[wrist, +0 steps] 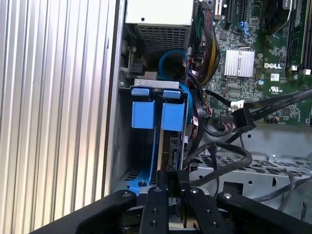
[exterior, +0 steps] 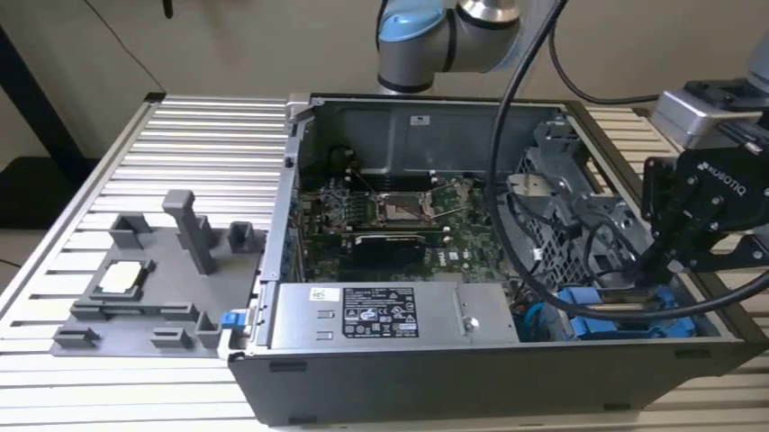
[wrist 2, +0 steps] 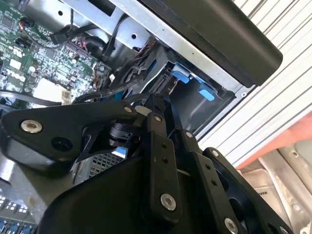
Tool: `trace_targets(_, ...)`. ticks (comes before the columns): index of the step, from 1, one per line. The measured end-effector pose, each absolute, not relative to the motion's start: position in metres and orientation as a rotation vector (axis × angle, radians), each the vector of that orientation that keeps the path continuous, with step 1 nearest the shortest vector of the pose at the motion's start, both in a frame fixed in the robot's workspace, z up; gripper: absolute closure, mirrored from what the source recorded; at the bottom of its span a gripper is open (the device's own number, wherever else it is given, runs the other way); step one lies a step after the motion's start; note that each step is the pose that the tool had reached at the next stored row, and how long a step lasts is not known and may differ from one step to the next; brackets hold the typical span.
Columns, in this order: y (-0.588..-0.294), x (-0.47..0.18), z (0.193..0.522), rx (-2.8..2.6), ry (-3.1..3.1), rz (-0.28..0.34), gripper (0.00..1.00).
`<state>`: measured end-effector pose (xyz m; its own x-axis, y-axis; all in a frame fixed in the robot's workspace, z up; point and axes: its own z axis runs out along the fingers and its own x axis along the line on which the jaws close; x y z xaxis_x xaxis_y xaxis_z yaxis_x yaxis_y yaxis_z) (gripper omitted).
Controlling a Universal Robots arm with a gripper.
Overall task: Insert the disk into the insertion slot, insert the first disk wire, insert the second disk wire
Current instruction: 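Insert the first disk wire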
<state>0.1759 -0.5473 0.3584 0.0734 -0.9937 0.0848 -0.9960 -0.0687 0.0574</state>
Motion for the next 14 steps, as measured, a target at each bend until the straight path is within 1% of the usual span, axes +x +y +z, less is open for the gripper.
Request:
trace_targets(6, -0.547, 0.177, 0.354, 2.223, -2.083, 0.012, 0.81)
trace_targets(14, -0.548, 0.181, 0.347, 2.215, -2.092, 0.002, 0.81)
